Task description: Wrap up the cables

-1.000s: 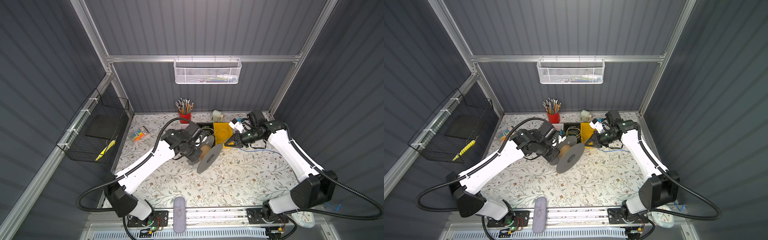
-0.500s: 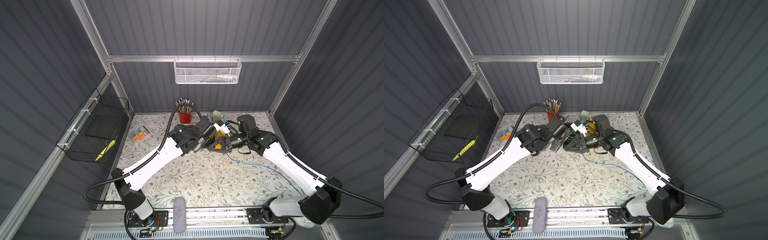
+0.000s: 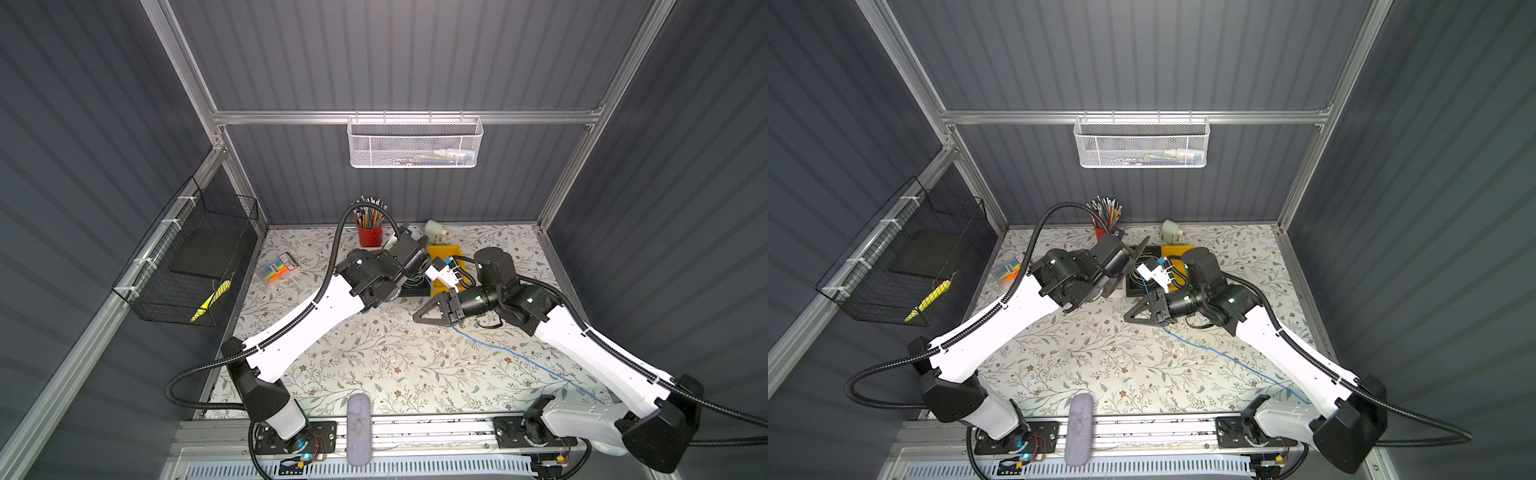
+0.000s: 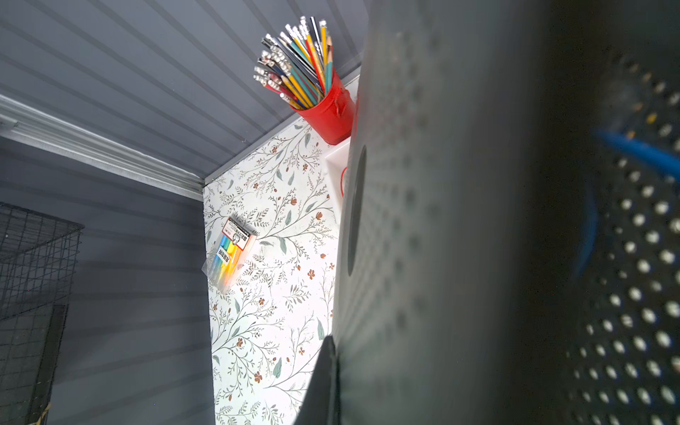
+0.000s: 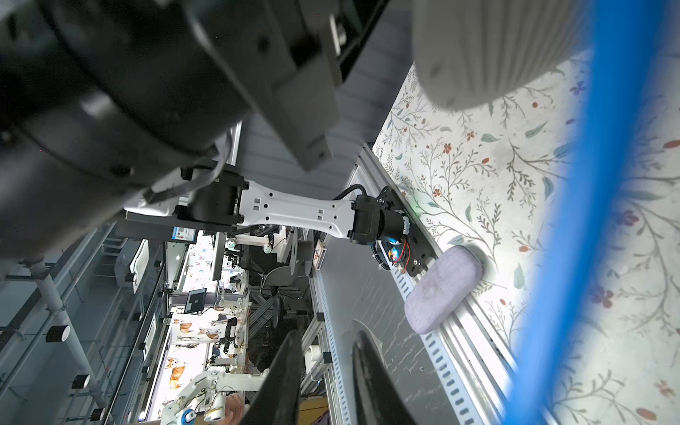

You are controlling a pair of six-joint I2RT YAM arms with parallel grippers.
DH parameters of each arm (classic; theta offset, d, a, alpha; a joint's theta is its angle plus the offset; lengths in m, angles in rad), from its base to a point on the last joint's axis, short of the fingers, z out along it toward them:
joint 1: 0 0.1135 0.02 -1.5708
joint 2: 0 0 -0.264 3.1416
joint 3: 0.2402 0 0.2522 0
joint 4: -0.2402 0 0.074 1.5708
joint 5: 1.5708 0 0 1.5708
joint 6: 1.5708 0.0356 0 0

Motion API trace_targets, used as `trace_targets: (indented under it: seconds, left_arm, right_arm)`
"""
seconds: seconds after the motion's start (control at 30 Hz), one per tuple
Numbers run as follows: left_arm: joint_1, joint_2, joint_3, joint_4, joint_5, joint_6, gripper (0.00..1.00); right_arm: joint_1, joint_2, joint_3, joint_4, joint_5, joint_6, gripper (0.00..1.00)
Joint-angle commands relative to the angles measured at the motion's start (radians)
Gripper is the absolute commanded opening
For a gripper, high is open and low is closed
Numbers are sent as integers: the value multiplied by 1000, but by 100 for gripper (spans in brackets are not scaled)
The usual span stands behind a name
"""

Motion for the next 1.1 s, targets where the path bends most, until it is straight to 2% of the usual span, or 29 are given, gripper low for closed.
trace_targets:
  seconds: [0.0, 0.23, 0.37, 0.5, 0.53, 0.6, 0.67, 0.73, 0.8, 0.9, 1.0, 1.07]
  left_arm:
    - [64, -66, -22, 136, -67, -75, 0]
    - [94, -71, -28, 177, -43, -65, 0]
    - [115, -78, -38, 190, -12, -79, 0]
    - [127, -101, -66, 239, 1, -88, 0]
    - [129, -101, -66, 243, 2, -90, 0]
    - [139, -99, -58, 245, 18, -93, 0]
    - [162, -98, -53, 247, 46, -95, 0]
    - [174, -106, -55, 257, 57, -85, 0]
    - [177, -101, -46, 254, 59, -68, 0]
    - [177, -81, -25, 231, 77, -50, 0]
    - [177, -81, -28, 229, 136, -26, 0]
    - [177, -90, -26, 223, 199, 0, 0]
  right_arm:
    - [25, -58, -44, -75, -34, 14, 27]
    - [26, -140, -105, -74, -5, 40, 24]
    - [34, -141, -126, -52, -3, 49, 11]
    - [65, -146, -162, 40, 19, 95, 5]
    - [72, -146, -169, 56, 24, 101, 0]
    - [83, -143, -175, 61, 42, 99, 0]
    - [90, -150, -168, 21, 76, 70, 0]
    - [97, -152, -118, -115, 92, -19, 0]
    - [99, -160, -45, -263, 117, -117, 8]
    - [95, -170, 73, -395, 145, -229, 6]
    - [64, -150, 216, -539, 198, -348, 13]
    - [23, -137, 273, -599, 232, -395, 30]
